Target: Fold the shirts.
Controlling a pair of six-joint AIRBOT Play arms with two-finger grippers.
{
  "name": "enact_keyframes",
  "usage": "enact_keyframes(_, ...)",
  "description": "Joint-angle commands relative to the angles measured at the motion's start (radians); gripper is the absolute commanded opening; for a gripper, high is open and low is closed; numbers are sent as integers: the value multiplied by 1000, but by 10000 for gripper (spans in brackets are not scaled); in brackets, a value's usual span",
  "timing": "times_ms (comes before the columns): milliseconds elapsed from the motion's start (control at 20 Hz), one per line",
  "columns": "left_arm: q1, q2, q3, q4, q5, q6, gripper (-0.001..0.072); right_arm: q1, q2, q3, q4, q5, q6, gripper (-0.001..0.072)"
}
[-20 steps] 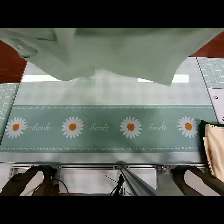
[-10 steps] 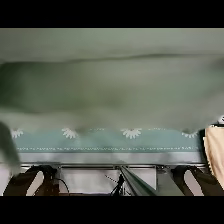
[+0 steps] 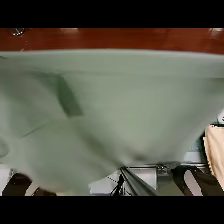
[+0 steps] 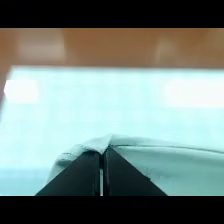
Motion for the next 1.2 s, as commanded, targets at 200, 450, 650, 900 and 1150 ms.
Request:
enact_keyframes(200, -10, -380, -350, -167, 407, 7, 25, 2, -352, -340, 244, -362, -219, 26)
enact_keyframes(450, -74, -726, -242, -168, 606, -92, 25, 2, -771, -198, 377, -524, -276, 26)
enact_keyframes(650, -84, -910, -171, -216, 612, -173, 26, 1, -1014, 28, 404, -509, -239, 26)
enact_keyframes(900, -80, -946, -163, -363, 574, -164, 26, -2, -1114, 107, 398, -451, -195, 27)
enact_keyframes(1150, -58, -896, -135, -334, 288, 5, 26, -64, -1087, 107, 347, -185, -264, 27)
